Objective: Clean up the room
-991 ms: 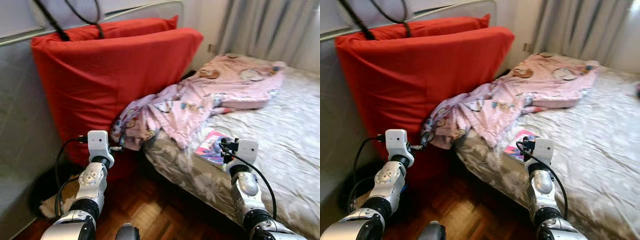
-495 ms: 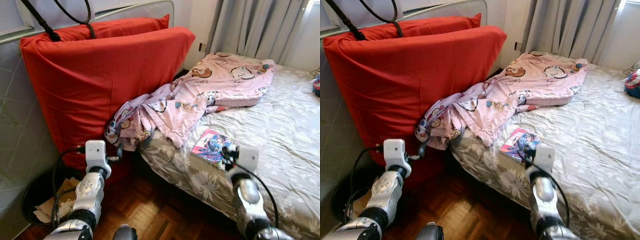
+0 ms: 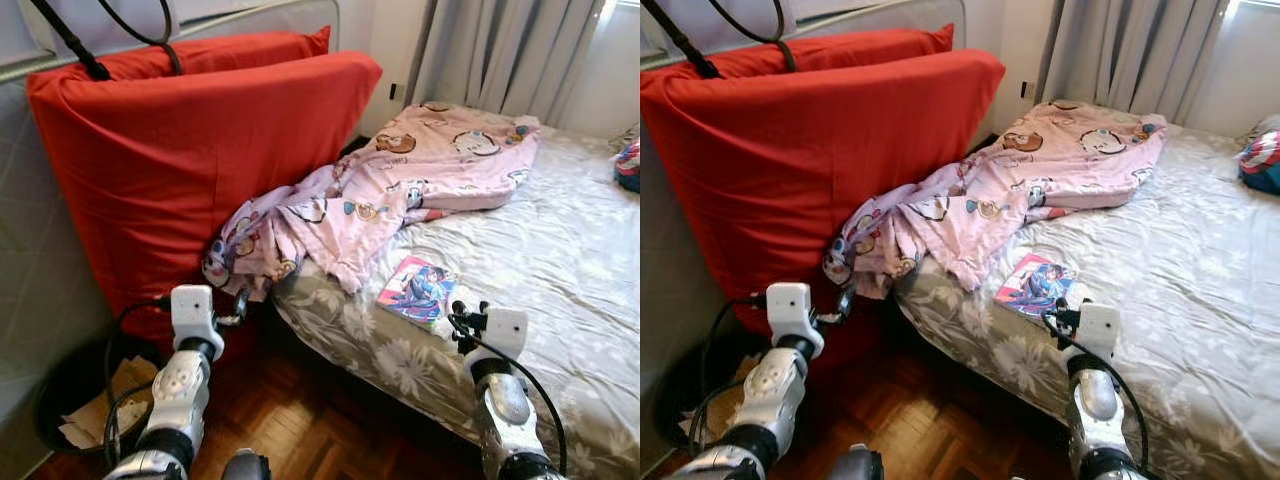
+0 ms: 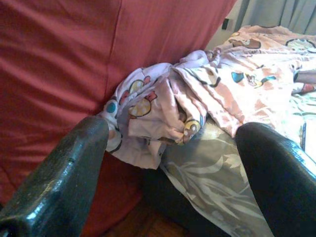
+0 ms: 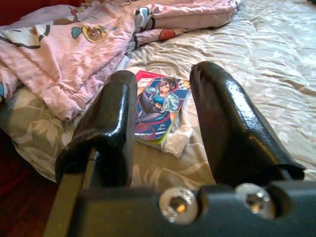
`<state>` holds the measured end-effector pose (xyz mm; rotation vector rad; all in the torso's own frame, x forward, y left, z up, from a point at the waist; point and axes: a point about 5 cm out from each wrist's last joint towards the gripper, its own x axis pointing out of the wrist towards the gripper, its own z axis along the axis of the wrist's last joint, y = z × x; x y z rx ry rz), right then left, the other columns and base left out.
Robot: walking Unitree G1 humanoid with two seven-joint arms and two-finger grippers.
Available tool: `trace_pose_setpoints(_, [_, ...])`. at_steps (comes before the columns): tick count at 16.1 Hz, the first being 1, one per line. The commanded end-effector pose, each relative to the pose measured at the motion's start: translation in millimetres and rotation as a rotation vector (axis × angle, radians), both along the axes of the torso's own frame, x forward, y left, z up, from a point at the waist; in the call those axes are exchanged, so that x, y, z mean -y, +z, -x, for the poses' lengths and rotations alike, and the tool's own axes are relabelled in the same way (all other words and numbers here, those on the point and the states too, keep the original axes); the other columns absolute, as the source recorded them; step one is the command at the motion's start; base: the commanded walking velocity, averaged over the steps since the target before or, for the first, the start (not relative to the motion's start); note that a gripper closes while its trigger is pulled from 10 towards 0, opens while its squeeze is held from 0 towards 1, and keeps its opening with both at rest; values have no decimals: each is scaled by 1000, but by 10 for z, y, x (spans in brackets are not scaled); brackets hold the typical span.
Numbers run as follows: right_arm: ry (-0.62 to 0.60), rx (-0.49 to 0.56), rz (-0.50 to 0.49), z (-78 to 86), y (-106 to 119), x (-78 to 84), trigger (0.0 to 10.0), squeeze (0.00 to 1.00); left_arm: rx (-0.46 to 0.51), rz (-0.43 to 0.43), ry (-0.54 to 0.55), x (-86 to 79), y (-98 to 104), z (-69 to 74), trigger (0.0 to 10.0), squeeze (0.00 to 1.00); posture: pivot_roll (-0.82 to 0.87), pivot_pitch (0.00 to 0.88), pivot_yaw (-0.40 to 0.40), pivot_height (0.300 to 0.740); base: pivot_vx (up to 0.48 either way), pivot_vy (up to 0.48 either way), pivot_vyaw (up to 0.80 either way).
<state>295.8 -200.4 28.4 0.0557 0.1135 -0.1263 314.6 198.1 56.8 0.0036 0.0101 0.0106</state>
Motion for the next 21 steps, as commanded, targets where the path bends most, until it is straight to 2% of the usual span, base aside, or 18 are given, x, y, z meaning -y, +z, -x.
trace_pose_setpoints(1, [16,21,10,6,20,-10,10000,0,20,4,2,2,5,25,10000,0,-50,0,-62,658,0,0,0])
trace_pose_setpoints(4, [32,7,14,98,-53,-24,10000,0,4,15,1,37,-133,193,10000,0,-48,0,-77,658,0,0,0])
trace_pose_setpoints(7, [54,11,18,91,-42,-65,10000,0,-11,13,17,-2,-166,238,10000,0,-46,0,-89,658,0,0,0])
trace_pose_setpoints(9, [49,11,11,123,-60,-66,10000,0,1,10,18,-22,-157,279,10000,0,-38,0,-98,658,259,0,0])
trace_pose_setpoints(14, [95,-9,-4,224,-152,-206,10000,0,8,-3,44,-122,-190,436,10000,0,-2,0,-118,658,326,0,0])
trace_pose_setpoints(18, [81,0,-21,202,-132,-225,10000,0,13,-17,46,-162,-146,477,10000,0,5,0,-76,658,337,0,0])
trace_pose_setpoints(21, [21,-11,-58,305,-203,-242,10000,0,-4,-48,0,-186,-91,487,10000,0,8,0,-22,658,339,0,0])
